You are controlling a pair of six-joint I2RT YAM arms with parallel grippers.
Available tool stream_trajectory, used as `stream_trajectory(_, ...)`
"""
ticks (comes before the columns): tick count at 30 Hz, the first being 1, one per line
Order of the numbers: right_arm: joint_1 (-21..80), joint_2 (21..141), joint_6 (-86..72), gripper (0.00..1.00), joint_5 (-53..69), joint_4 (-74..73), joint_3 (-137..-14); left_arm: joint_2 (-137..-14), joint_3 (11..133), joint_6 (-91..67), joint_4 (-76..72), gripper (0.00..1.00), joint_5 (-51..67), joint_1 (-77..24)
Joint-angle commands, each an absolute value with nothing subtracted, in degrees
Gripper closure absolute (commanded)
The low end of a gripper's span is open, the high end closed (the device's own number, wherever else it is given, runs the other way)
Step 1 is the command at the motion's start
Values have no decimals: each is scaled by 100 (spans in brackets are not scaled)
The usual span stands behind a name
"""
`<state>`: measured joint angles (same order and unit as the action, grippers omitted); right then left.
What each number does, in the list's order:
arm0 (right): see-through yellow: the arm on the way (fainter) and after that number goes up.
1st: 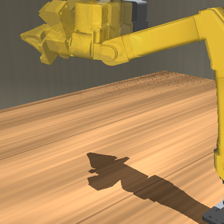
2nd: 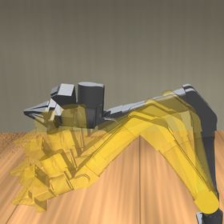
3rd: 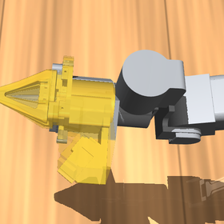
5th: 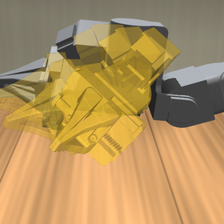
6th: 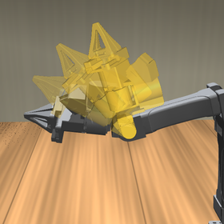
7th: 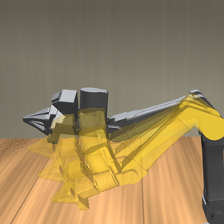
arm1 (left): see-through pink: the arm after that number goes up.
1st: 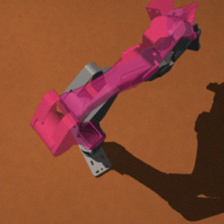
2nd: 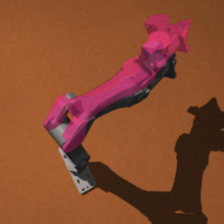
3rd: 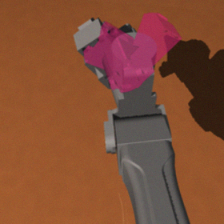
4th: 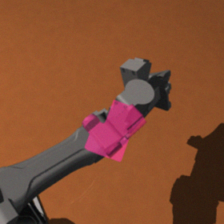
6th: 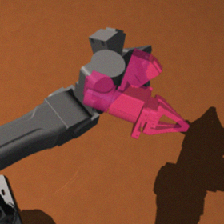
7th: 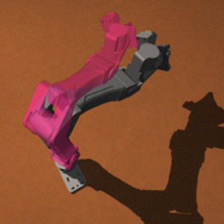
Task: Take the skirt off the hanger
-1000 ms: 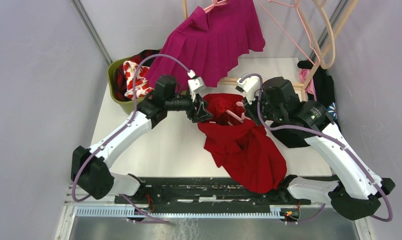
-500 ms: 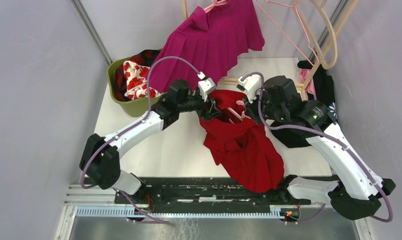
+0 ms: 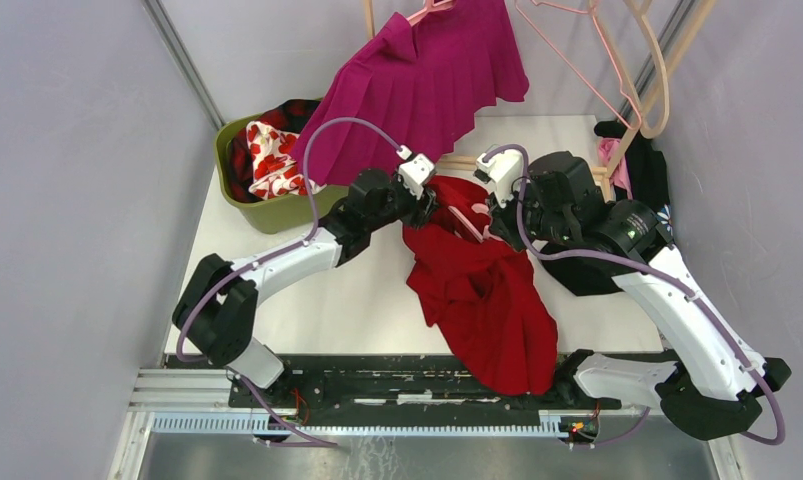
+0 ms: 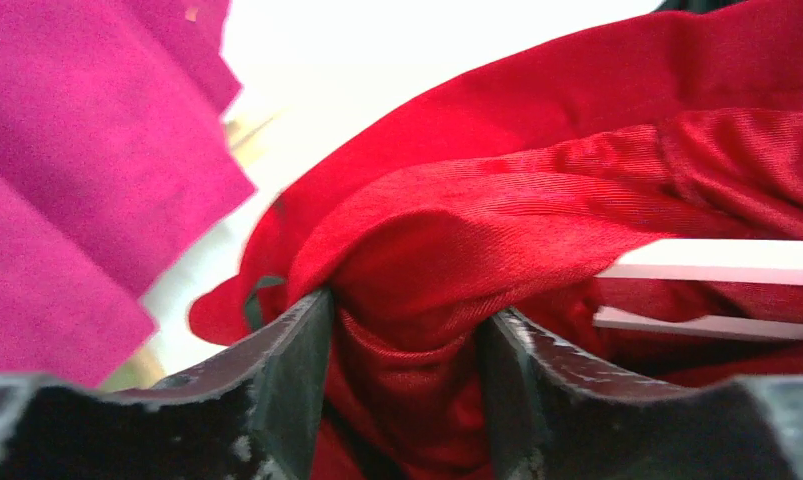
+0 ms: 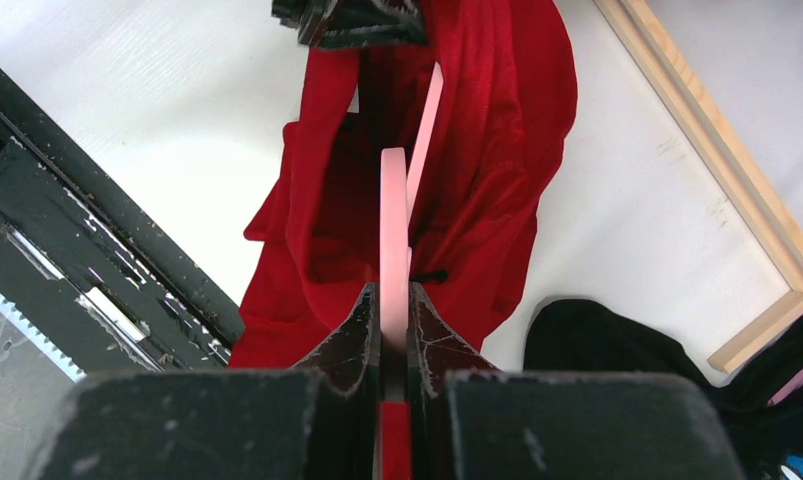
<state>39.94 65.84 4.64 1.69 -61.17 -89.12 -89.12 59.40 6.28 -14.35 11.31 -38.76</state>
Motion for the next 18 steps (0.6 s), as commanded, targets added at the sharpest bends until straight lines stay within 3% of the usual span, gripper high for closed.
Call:
stream_trajectory(1, 3992, 6357, 396, 99, 398, -5695, -9283, -8948, 6010, 933, -2158, 62, -62, -3977)
stream_trajectory(2, 3996, 6354, 396, 99, 401, -5688, -9274, -8969, 6038, 970, -2219, 86, -247, -3974)
stream_trajectory(3, 3998, 6354, 396, 99, 403, -5675, -9264, -9012, 6064, 1033, -2307, 96, -343, -3981)
stream_trajectory(11, 3995, 6276, 425, 99, 357, -5713, -9126, -9108, 6715, 1758, -1968, 97, -823, -3806)
stream_trajectory(18, 3994, 6118, 424, 99, 326, -5862, -8794, -9476, 7649, 1543, -1839, 97, -431, -2560)
